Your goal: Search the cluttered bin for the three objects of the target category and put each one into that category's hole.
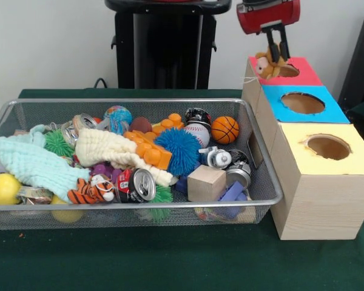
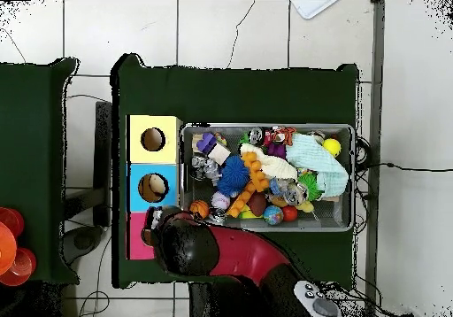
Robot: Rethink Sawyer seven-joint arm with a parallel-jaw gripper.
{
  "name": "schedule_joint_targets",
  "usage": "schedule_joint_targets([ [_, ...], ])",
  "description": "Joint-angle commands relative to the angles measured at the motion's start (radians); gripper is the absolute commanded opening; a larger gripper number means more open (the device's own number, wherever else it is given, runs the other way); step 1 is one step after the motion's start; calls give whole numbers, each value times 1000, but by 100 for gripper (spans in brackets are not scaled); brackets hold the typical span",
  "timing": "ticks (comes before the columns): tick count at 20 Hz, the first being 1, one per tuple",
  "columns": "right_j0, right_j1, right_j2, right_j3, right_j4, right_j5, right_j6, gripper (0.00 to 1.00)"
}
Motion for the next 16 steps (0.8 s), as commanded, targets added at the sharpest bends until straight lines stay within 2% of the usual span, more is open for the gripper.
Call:
schedule_joint_targets([
  [1, -11, 1, 168, 97, 122, 13, 299, 0],
  [3, -20, 12, 174, 104, 139, 19, 293, 0],
  [6, 6, 26, 121, 101, 147, 41, 270, 0],
  [11, 19, 58, 107, 111, 147, 18, 253, 0],
  [16, 53, 111, 53, 100, 123, -25, 239, 0],
])
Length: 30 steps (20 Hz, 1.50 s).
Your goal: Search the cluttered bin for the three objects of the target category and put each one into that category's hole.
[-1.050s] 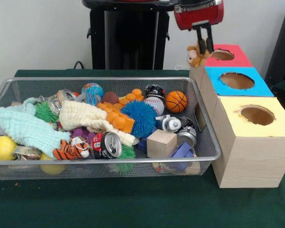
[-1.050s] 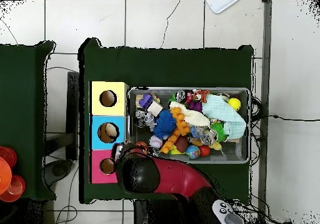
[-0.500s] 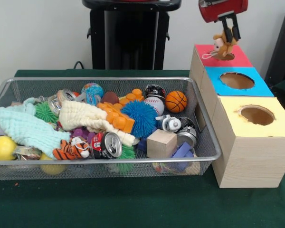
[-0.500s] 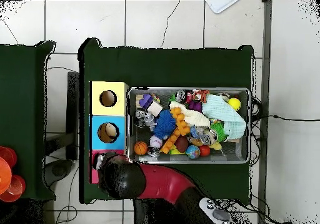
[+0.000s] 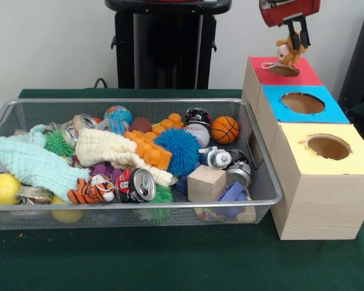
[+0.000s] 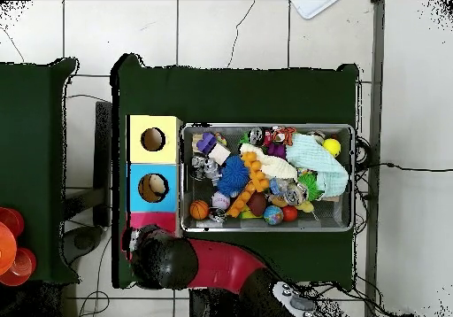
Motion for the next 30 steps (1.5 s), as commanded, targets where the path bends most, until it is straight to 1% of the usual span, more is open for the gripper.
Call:
schedule_joint_targets([
  [1, 23, 98, -24, 10, 45, -33, 240, 0],
  [8, 29, 136, -13, 3, 45, -84, 261, 0],
  [9, 38, 135, -23, -5, 34, -83, 249, 100],
  [12, 80, 117, -93, -44, 7, -36, 197, 100],
  [14, 123, 75, -165, -83, -19, 15, 160, 100],
  [16, 170, 24, -239, -131, -48, 94, 130, 100],
  [17, 180, 5, -255, -147, -60, 125, 118, 100],
  [19, 208, -22, -302, -174, -83, 158, 110, 100],
  [23, 212, -34, -317, -186, -100, 170, 107, 100],
  [30, 220, -33, -332, -201, -124, 177, 106, 100],
])
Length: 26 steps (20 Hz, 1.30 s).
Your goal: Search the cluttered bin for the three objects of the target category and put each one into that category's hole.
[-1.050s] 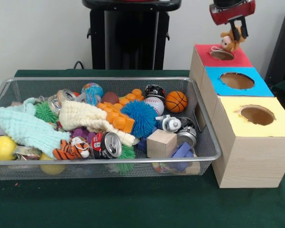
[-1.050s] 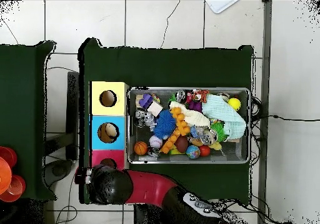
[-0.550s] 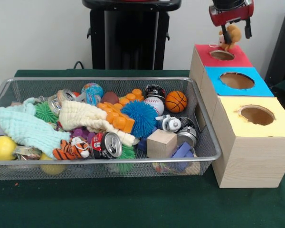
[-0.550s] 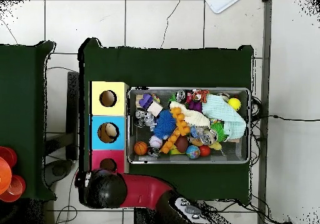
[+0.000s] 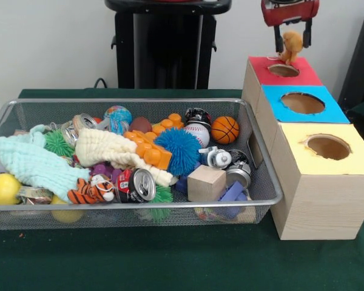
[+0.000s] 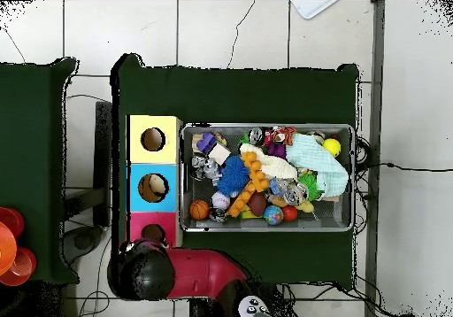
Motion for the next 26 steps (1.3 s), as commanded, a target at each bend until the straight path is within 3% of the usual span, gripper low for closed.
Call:
schedule_joint_targets([
  [1, -3, -7, -82, -137, -39, 97, 107, 100],
  [3, -2, -6, -84, -141, -42, 95, 108, 100],
  [4, -3, -5, -80, -138, -38, 91, 110, 0],
  [9, 2, 7, -86, -137, -32, 44, 123, 0],
  [20, -1, -4, -92, -141, -24, 46, 124, 0],
  [26, 29, -21, -141, -192, -58, 132, 101, 0],
])
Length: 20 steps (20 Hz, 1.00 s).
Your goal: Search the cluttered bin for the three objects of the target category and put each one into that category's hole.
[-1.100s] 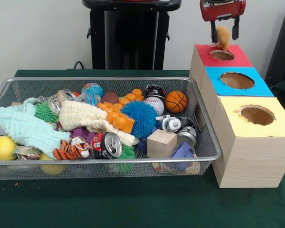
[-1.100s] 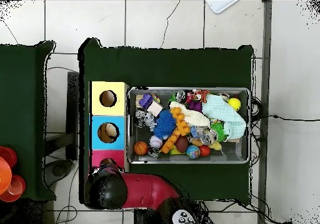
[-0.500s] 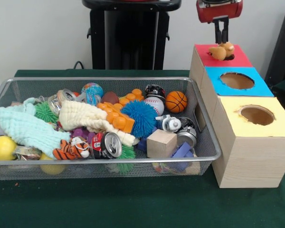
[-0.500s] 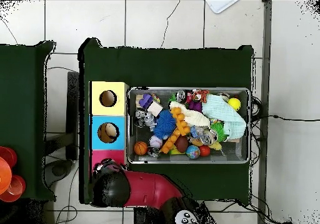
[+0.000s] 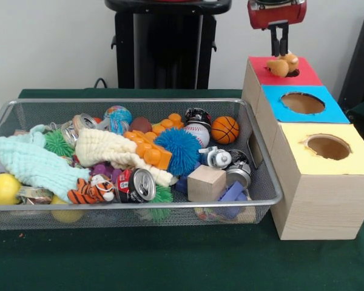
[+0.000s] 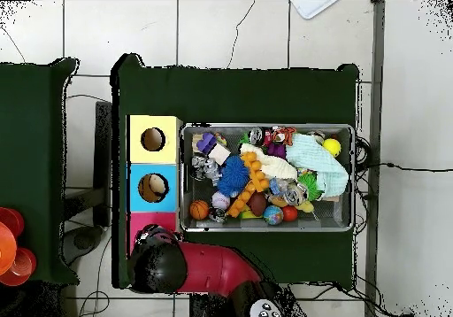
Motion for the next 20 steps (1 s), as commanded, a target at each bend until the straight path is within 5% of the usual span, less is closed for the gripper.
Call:
schedule_joint_targets([
  [1, 36, -26, -81, -173, -65, 160, 96, 0],
  [8, 125, -46, -221, -348, -236, 225, 62, 0],
  [12, 149, -23, -248, -425, -334, 235, 39, 0],
  [20, 143, -12, -250, -488, -403, 238, 33, 0],
])
